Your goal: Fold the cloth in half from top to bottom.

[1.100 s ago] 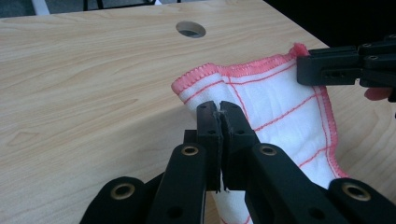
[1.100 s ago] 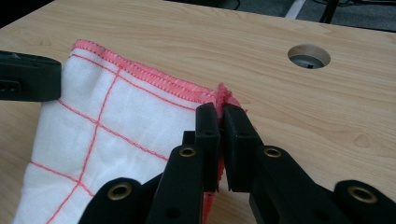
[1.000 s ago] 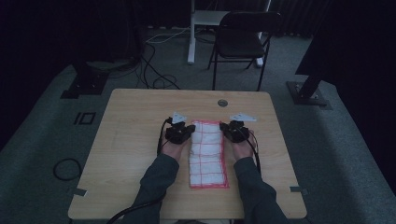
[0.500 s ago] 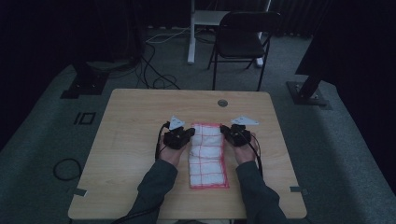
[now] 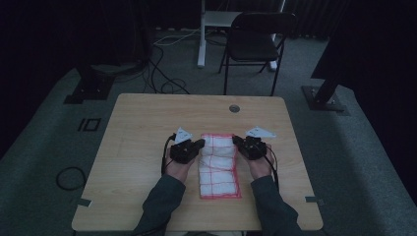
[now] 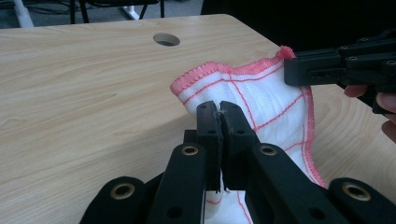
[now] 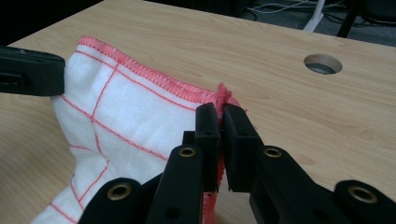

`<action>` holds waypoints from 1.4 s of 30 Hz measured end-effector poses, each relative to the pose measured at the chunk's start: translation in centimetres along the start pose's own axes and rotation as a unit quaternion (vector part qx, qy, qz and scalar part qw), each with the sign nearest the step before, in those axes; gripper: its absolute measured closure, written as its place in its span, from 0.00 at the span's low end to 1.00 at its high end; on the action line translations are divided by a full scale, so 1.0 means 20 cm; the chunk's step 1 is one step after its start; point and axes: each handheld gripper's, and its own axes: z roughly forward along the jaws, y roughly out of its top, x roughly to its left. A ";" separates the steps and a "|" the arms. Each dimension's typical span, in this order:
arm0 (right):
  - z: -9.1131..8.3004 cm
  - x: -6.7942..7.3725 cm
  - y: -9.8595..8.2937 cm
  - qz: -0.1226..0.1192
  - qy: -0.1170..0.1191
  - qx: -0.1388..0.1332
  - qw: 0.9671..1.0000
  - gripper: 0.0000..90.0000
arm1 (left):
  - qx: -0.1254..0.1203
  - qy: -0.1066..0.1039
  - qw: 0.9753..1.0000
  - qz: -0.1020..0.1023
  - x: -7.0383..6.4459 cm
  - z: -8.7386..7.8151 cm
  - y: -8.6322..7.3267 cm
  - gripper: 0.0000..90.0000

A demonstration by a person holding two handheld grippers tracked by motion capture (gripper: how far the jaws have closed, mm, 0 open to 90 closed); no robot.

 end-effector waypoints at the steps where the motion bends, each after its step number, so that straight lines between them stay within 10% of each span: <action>1: -0.01 0.00 0.00 0.001 0.001 -0.001 1.000 0.96 | -0.001 -0.001 1.000 0.000 0.00 0.00 0.00 0.98; 42: -0.16 0.12 -0.20 -0.009 0.037 -0.008 0.999 0.95 | -0.005 -0.028 1.000 -0.012 -0.10 -0.15 -0.25 0.98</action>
